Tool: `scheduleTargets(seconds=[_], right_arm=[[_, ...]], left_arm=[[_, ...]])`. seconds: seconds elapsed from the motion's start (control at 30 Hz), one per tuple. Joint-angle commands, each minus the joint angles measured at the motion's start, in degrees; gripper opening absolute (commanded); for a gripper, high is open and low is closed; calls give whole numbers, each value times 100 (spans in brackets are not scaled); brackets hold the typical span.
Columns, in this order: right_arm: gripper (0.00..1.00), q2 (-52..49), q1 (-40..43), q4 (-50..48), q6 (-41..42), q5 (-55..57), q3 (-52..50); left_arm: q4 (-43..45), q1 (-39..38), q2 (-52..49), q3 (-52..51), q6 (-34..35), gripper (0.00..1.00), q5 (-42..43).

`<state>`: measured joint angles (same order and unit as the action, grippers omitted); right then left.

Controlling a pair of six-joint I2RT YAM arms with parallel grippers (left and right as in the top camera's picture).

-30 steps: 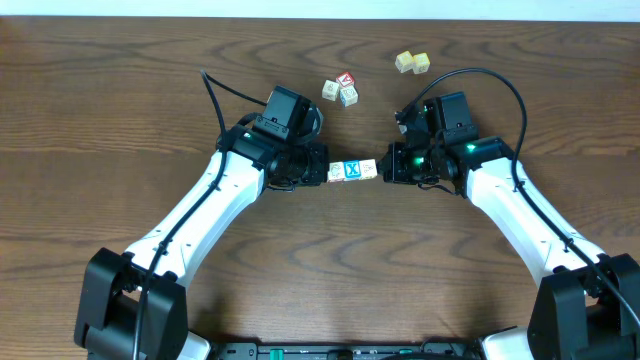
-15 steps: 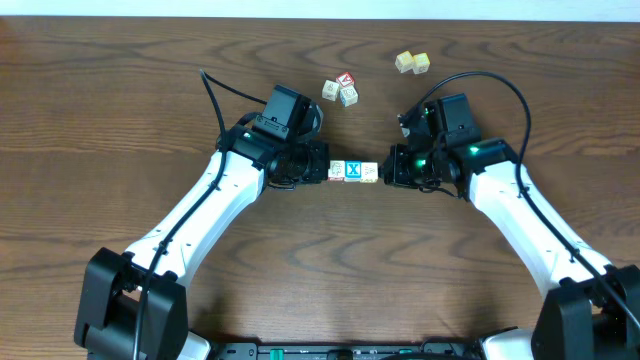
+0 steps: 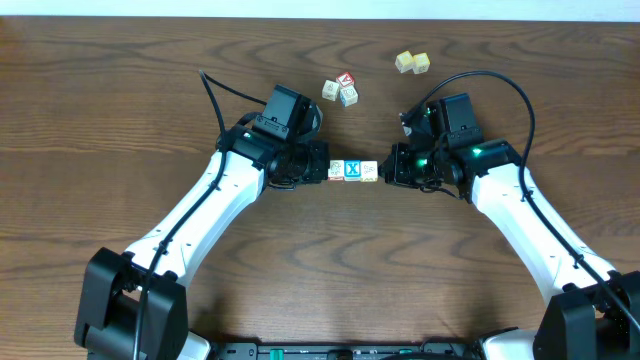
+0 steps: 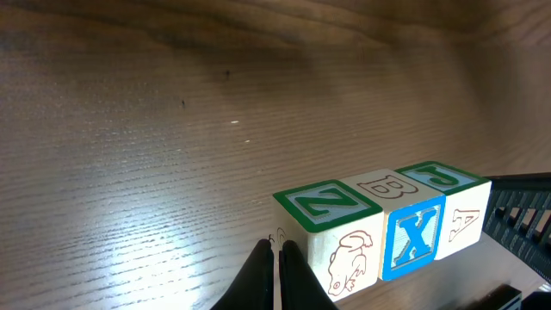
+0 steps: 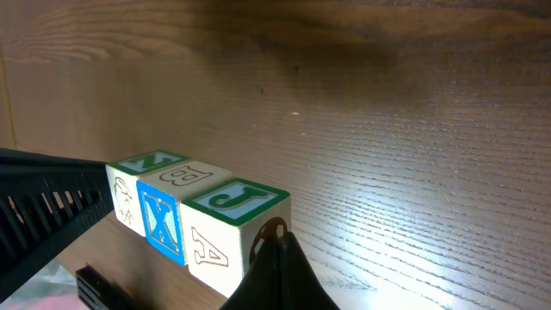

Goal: Lift 3 blocks

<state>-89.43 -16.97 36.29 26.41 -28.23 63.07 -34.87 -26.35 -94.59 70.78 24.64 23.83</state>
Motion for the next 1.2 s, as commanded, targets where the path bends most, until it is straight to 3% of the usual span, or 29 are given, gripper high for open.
scheduleTargets(seconds=[0.0, 1.17], right_arm=[[1, 105, -339, -66, 87, -909, 197], [1, 105, -339, -223, 184, -608, 195]], left_arm=[[111, -177, 72, 81, 79, 7, 769], [114, -177, 72, 81, 98, 7, 767]])
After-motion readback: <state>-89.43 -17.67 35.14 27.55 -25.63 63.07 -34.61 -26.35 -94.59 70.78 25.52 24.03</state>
